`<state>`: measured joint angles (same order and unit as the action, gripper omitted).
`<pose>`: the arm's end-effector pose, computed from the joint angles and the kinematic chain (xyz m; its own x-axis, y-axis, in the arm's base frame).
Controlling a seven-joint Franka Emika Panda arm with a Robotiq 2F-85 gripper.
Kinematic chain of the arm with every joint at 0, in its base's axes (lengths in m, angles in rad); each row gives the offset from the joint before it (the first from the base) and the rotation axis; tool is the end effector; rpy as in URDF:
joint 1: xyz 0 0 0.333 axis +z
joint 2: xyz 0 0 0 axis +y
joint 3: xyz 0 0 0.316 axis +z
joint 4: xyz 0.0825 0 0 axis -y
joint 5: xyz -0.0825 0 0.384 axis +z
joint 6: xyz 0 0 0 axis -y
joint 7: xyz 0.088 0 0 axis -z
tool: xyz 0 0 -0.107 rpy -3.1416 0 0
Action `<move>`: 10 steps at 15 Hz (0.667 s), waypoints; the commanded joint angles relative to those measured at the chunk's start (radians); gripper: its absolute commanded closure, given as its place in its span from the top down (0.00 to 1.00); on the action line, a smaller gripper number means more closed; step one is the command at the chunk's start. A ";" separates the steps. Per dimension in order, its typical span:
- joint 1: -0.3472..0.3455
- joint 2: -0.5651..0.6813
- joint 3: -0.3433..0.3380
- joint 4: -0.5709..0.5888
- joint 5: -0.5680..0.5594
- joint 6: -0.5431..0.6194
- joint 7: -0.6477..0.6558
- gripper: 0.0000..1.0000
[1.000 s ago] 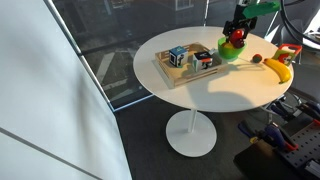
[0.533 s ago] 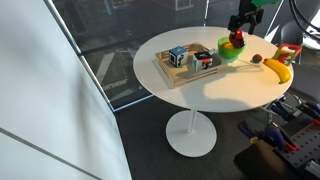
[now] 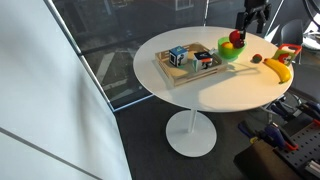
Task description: Put the plum in the green bowl
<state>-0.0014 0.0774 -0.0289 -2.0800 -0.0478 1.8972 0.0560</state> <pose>0.5294 -0.0194 0.3719 0.9644 -0.0703 -0.2548 -0.0578 -0.9967 0.0564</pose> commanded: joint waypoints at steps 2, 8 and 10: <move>0.005 -0.109 0.015 -0.071 -0.004 -0.068 0.006 1.00; 0.003 -0.249 0.022 -0.164 0.002 -0.050 0.017 1.00; 0.003 -0.294 0.024 -0.186 0.006 -0.038 0.019 1.00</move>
<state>0.0042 -0.1283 -0.0127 -2.2097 -0.0479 1.8381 0.0583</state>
